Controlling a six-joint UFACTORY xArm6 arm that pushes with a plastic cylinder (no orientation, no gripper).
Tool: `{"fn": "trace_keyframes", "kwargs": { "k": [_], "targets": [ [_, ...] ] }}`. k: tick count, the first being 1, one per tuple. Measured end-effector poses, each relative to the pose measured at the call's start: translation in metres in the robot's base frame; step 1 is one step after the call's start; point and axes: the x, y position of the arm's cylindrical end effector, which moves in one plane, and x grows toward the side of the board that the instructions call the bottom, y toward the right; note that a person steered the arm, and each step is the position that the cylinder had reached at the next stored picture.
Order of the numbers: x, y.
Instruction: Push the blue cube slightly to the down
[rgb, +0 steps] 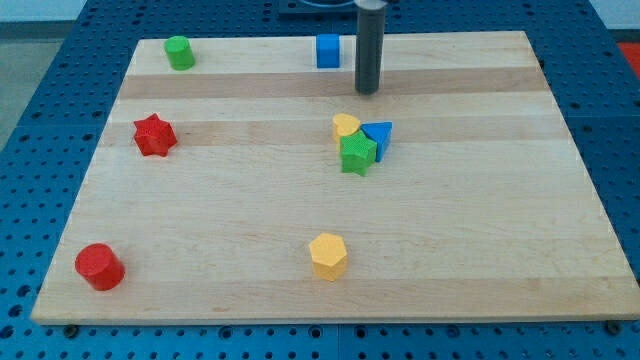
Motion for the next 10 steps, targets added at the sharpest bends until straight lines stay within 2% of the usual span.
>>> {"fn": "trace_keyframes", "kwargs": {
  "k": [2,3,5,8,10],
  "targets": [
    [-0.087,0.014],
    [-0.095,0.008],
    [-0.095,-0.062],
    [-0.094,-0.096],
    [-0.092,-0.089]
  ]
}}
